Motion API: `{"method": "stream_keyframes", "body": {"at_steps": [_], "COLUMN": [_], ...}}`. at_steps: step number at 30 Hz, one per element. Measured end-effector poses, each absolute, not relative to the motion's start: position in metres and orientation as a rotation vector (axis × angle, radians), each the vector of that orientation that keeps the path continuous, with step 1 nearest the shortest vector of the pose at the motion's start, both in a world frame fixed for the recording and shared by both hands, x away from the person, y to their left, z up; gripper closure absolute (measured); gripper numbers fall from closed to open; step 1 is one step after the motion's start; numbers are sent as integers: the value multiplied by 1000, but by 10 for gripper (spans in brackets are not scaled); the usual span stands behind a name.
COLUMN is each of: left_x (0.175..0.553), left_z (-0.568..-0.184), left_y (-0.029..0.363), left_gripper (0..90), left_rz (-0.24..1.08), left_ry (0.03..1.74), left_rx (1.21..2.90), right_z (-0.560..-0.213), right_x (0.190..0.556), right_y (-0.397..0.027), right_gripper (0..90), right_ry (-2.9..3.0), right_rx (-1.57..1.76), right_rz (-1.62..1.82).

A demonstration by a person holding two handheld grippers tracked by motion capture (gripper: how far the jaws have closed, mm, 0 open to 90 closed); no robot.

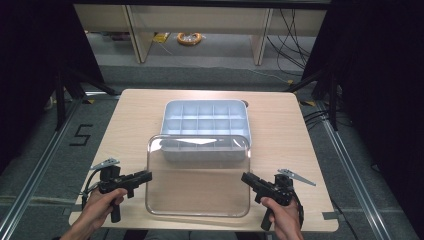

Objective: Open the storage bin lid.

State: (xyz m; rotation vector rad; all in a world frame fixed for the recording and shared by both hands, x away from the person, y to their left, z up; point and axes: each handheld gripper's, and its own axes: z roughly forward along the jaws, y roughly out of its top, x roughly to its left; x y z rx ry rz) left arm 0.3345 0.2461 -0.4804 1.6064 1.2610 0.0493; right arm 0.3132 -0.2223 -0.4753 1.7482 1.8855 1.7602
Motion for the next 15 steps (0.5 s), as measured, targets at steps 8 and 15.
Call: {"method": "stream_keyframes", "body": {"at_steps": [8,15], "left_x": [326,318], "left_z": [-490,-498], "left_y": [246,247], "left_gripper": [656,653], "left_rz": [17,-15], "left_ry": [1272,1268], "left_rx": [1634,1664], "right_z": [-486,-495], "right_x": [302,302], "right_y": [-222,-223], "right_gripper": [684,666], "right_ry": [1908,1933], "right_rx": [1775,1838], "right_rz": [1729,1688]}}
